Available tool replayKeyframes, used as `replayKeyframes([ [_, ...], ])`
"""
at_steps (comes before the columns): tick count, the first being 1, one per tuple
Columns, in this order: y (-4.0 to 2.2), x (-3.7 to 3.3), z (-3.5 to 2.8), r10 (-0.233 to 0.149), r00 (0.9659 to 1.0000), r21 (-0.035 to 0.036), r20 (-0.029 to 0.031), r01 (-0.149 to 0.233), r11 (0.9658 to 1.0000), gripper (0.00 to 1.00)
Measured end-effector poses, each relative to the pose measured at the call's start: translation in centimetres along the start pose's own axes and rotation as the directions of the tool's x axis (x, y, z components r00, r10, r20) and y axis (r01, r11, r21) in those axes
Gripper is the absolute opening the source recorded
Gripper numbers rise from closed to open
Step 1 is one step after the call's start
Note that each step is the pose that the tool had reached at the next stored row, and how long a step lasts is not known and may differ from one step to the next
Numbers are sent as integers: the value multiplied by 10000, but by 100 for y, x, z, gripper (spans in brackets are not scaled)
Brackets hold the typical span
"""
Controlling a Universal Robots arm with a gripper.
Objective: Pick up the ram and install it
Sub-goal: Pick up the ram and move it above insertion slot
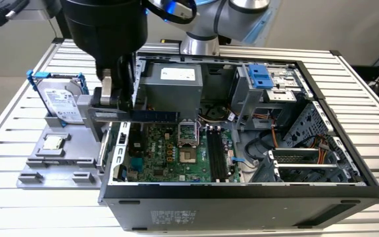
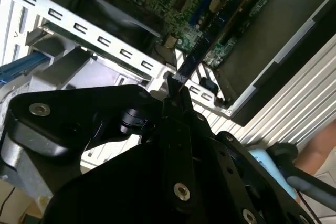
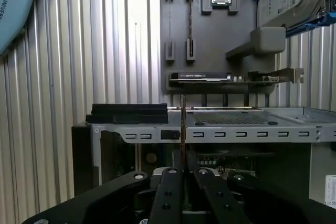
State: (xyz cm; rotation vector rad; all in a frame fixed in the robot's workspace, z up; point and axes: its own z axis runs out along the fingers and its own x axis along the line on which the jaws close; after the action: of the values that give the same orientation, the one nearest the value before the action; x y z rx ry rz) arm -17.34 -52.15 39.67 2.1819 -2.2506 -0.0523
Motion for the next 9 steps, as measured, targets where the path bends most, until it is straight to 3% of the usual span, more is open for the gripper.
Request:
replayKeyframes([
  [9,-334,-14,-9,21,10000,0,0,-21,10000,0],
])
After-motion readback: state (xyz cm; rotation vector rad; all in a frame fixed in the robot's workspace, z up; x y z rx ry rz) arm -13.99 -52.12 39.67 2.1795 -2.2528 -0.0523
